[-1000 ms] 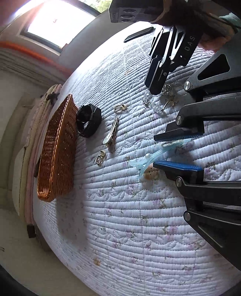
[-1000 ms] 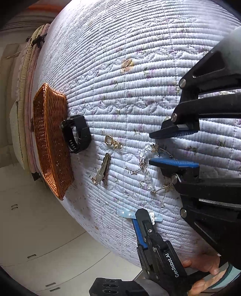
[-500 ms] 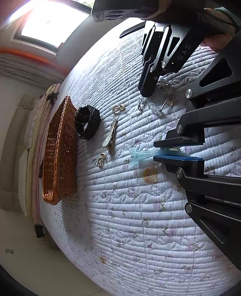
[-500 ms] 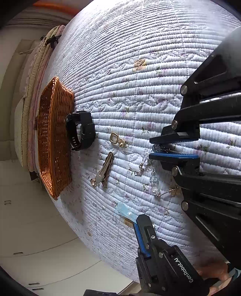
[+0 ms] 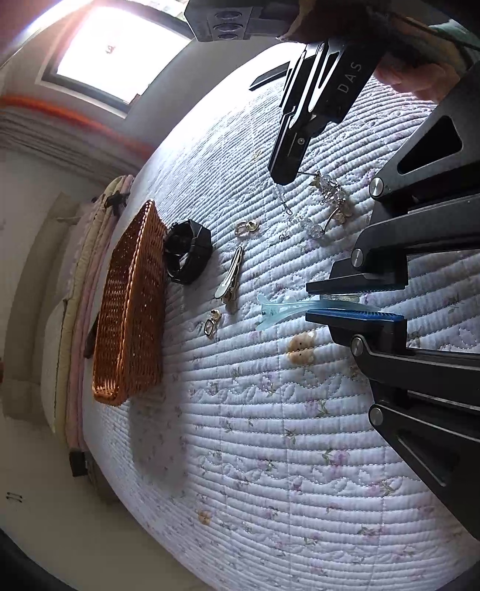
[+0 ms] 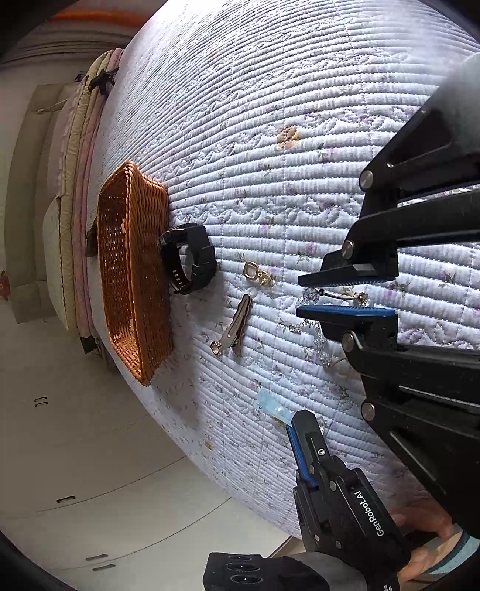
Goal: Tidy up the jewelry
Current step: 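Grasp the light blue hair clip with the left tool, then carry the blue clip into the basket with left tool while right tool carries bead bracelet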
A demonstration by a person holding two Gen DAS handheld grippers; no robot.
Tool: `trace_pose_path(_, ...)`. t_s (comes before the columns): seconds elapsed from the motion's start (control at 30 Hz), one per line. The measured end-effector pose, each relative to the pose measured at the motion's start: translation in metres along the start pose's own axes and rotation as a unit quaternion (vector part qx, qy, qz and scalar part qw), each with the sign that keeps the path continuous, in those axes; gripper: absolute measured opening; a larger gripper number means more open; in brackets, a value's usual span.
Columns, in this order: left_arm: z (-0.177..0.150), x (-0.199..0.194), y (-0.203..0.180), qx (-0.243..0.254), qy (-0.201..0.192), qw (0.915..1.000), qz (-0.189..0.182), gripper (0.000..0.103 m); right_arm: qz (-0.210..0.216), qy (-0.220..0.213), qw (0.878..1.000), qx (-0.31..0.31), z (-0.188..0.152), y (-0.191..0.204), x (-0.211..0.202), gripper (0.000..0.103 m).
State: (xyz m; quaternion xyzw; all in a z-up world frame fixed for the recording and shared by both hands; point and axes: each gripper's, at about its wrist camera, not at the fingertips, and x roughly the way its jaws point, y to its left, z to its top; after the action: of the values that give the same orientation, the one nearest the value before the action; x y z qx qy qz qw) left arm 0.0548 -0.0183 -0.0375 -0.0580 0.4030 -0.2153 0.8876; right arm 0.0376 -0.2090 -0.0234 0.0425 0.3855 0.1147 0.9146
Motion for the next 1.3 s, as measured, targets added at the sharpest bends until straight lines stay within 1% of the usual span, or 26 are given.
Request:
trace_pose_path(0.1, 0.003, -0.011, 0.001, -0.003, -0.016, 0.9999, -0.004, 0.007, 0.010, -0.008, 1.000, 0.005, 0.005, 0.000, -0.008, 0.011)
trace_pose_path(0.4, 0.023, -0.044, 0.003, -0.001, -0.061, 0.9981, -0.010, 0.007, 0.021, -0.037, 0.999, 0.004, 0.022, 0.004, -0.033, 0.011)
trace_pose_path(0.6, 0.040, -0.053, 0.000, 0.003, -0.082, 0.9966, -0.009, 0.007, 0.016, -0.061, 0.998, 0.001, 0.037, 0.003, -0.049, 0.011)
trace_pose_path(0.67, 0.050, -0.053, -0.003, 0.007, -0.089, 0.9960, -0.008, 0.007, 0.015, -0.070, 0.997, -0.002, 0.047, 0.001, -0.054, 0.011)
trace_pose_path(0.8, 0.075, -0.053, -0.004, 0.016, -0.102, 0.9947, -0.006, 0.007, -0.001, -0.098, 0.995, -0.011, 0.078, -0.005, -0.062, 0.011)
trace_pose_path(0.93, 0.115, -0.048, -0.005, 0.017, -0.119, 0.9926, -0.019, 0.007, -0.019, -0.128, 0.991, -0.019, 0.118, -0.008, -0.067, 0.011)
trace_pose_path(1.0, 0.139, -0.042, -0.007, 0.015, -0.126, 0.9917, -0.022, 0.007, -0.025, -0.138, 0.990, -0.020, 0.141, -0.010, -0.061, 0.011)
trace_pose_path(1.13, 0.184, -0.022, -0.007, 0.010, -0.130, 0.9907, -0.040, 0.007, -0.029, -0.144, 0.989, -0.016, 0.185, -0.018, -0.037, 0.011)
trace_pose_path(1.2, 0.201, -0.009, -0.004, 0.009, -0.131, 0.9905, -0.041, 0.007, -0.029, -0.140, 0.990, -0.017, 0.202, -0.021, -0.019, 0.011)
trace_pose_path(1.3, 0.222, 0.018, 0.008, -0.007, -0.121, 0.9910, -0.056, 0.007, -0.030, -0.123, 0.992, -0.017, 0.221, -0.026, 0.013, 0.011)
